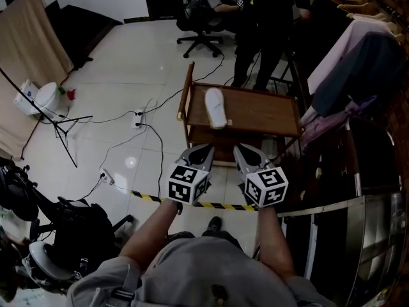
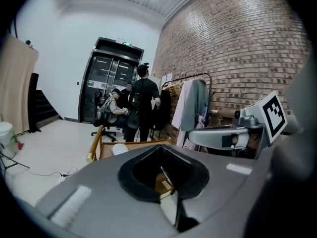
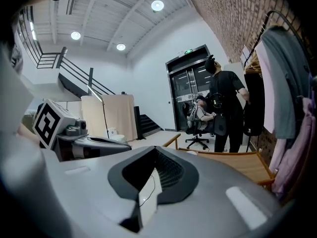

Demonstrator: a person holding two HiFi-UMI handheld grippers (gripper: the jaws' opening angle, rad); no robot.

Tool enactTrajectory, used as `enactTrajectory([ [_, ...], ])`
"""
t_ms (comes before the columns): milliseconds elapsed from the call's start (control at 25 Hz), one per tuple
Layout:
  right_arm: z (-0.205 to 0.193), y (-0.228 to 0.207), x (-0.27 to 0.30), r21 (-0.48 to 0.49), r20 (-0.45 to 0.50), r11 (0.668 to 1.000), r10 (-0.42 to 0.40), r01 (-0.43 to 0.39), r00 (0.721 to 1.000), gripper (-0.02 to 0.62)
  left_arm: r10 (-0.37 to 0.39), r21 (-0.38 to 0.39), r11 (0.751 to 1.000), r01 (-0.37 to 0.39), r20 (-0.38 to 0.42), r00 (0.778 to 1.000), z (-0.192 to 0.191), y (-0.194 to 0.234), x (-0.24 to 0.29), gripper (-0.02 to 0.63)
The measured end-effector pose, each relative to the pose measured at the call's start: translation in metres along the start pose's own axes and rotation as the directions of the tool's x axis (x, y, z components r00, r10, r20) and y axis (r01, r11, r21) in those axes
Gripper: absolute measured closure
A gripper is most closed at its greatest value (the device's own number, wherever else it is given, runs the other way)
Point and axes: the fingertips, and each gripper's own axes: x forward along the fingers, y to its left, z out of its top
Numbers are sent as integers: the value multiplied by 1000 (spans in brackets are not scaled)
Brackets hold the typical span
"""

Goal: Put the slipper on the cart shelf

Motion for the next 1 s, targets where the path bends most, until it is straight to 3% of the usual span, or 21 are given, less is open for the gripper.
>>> enactTrajectory([
  [360, 9, -68, 29, 13, -1, 1000, -8, 8, 1000, 595, 66, -23, 998, -66, 6, 998, 14, 19, 79, 598],
  [800, 22, -130, 83, 13, -47, 998, -66, 67, 997, 595, 50, -52, 997, -51, -18, 999, 23, 66, 156, 598],
  [1000, 21, -136, 108, 48, -47, 996, -73, 75, 996, 595, 29, -67, 997, -32, -43, 999, 14, 86, 177, 598],
])
